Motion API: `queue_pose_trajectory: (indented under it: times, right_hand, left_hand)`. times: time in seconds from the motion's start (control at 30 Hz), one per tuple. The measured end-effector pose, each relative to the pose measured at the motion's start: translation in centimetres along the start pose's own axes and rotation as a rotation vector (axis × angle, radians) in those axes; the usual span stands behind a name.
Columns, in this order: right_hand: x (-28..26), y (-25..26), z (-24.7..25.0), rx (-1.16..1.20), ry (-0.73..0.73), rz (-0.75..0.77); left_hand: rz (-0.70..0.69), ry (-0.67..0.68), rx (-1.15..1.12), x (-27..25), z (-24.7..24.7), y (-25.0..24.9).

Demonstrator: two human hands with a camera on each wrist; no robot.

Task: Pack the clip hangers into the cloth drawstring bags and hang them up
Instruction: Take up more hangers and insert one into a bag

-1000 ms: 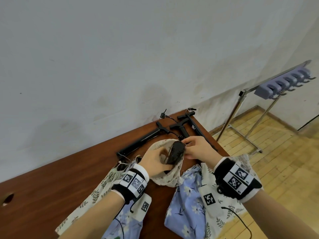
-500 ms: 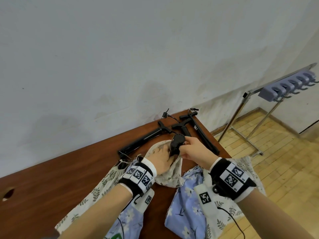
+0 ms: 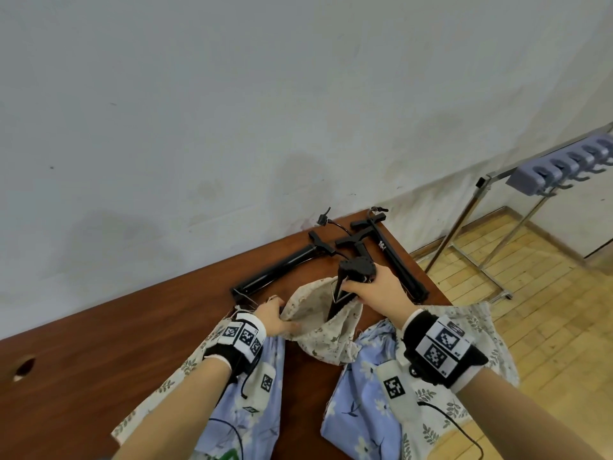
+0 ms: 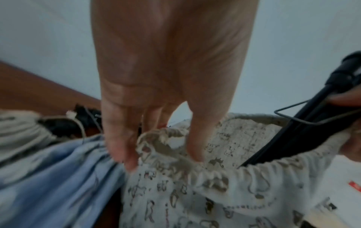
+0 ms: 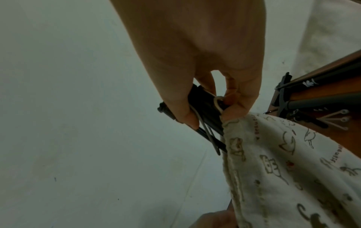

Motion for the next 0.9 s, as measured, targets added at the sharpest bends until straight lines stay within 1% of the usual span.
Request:
queue_pose_trajectory:
  times: [0.03, 0.1, 0.17, 0.2, 0.27, 0.33, 0.37, 0.43, 0.47, 0.53, 0.57, 0.6, 0.63, 0.67, 0.7, 0.77, 0.83, 0.87, 0.9]
  right_hand:
    - [0.1, 0.1, 0.0, -0.018, -0.018, 0.008]
    - [0.3, 0.1, 0.2, -0.045, -0.021, 0.018]
    - [0.4, 0.2, 0.4, -0.059, -0.016, 0.007]
    - [0.5, 0.1, 0.5, -0.055, -0.017, -0.001]
    - [0.6, 0.1, 0.6, -0.056, -0.008, -0.004]
    - [0.8, 0.3, 0.3, -0.073, 0.007, 0.01]
    - [0.8, 0.5, 0.2, -0.086, 0.011, 0.023]
    - [0.8, 1.0, -0.4, -0.135, 0.03, 0.048]
    - [0.8, 1.3, -0.6, -0.169, 0.046, 0.057]
    - [0.8, 1.7, -1.2, -0.212, 0.08, 0.074]
    - [0.9, 1.9, -1.4, -0.227, 0.092, 0.081]
    - [1.0, 2.1, -1.6, -0.24, 0.103, 0.082]
    - [1.0, 2.3, -1.7, -0.252, 0.115, 0.088]
    - [1.0, 2.7, -1.8, -0.269, 0.138, 0.093]
    - [0.9, 3.0, -2.0, -0.289, 0.17, 0.112]
    - [0.7, 3.7, -2.4, -0.334, 0.269, 0.154]
    - [0.6, 3.9, -2.7, -0.309, 0.333, 0.177]
    - [0.7, 3.8, -2.7, -0.271, 0.347, 0.169]
    - [0.7, 3.7, -2.4, -0.225, 0.345, 0.152]
  left_hand:
    - [-0.004, -0.008, -0.066, 0.3, -0.2, 0.2]
    - [0.022, -0.138, -0.208, 0.5, 0.5, 0.8]
    - [0.054, -0.27, -0.264, 0.6, 2.3, 1.6]
    - [0.051, -0.304, -0.303, 0.4, 3.4, 1.9]
    - [0.039, -0.319, -0.41, -0.6, 5.5, 2.0]
    - [0.022, -0.308, -0.502, -1.9, 7.0, 1.7]
    - [-0.014, -0.303, -0.521, -2.6, 7.7, 1.3]
    - [-0.11, -0.234, -0.582, -4.3, 8.7, -0.2]
    - [-0.161, -0.144, -0.715, -5.3, 9.0, -1.1]
    - [-0.299, 0.149, -1.072, -7.8, 9.6, -3.2]
    - [-0.381, 0.28, -1.157, -9.3, 9.9, -4.4]
    - [-0.465, 0.369, -1.144, -10.7, 10.1, -5.5]
    - [-0.54, 0.413, -1.061, -11.8, 10.1, -6.6]
    - [-0.595, 0.405, -0.932, -12.5, 10.0, -7.5]
    - [-0.639, 0.342, -0.764, -13.0, 9.9, -8.5]
    - [-0.696, 0.15, -0.425, -13.1, 9.4, -10.1]
    - [-0.744, -0.032, -0.128, -12.7, 8.6, -11.3]
    - [-0.743, -0.105, -0.04, -12.5, 8.4, -11.7]
    - [-0.729, -0.145, -0.012, -12.2, 8.2, -11.8]
Point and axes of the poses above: each hand's wrist, its own x-axis towards the middle knuckle, its own z-axis out of the back of the hand, y = z × x, the point moved 3 cm from there along x, towards the middle knuckle, and after that the axes turned 13 degrees about z, right-handed, at the moved point
